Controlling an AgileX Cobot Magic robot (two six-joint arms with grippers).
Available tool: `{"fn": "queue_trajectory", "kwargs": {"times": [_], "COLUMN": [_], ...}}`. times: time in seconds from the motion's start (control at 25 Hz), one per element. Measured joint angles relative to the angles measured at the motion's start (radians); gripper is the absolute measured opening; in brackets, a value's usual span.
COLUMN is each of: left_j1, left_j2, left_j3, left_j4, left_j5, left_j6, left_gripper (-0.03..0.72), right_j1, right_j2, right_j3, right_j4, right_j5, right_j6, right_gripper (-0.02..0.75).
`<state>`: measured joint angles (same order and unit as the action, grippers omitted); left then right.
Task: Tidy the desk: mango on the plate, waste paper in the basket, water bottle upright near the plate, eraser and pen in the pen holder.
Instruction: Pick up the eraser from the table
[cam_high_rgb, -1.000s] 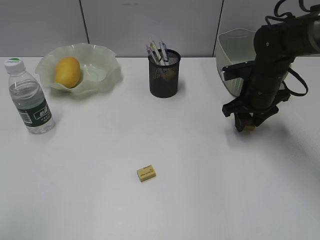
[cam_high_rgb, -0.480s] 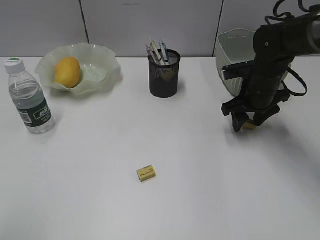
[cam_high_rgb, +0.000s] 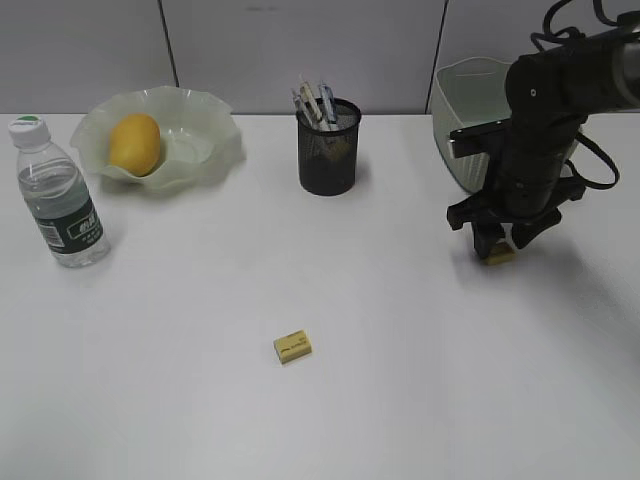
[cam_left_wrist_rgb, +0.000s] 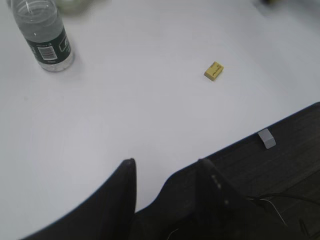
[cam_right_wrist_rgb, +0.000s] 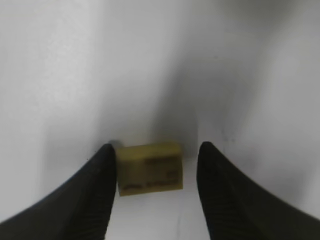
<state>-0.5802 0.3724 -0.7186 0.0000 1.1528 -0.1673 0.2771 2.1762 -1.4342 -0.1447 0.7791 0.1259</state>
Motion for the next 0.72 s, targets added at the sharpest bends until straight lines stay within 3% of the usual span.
{"fn": "queue_trajectory", "kwargs": {"times": [0.72], "left_j1": [0.0], "left_j2": [0.0], "left_j3": [0.0], "left_j4": [0.0], "left_j5": [0.0], "left_j6": [0.0], "left_gripper": [0.3], "right_j1": [0.0], "right_j2": [0.005], "right_j3": [0.0], "right_j4": [0.022], "right_j5": [0.019], "right_j6": [0.006], "right_gripper": [0.393]}}
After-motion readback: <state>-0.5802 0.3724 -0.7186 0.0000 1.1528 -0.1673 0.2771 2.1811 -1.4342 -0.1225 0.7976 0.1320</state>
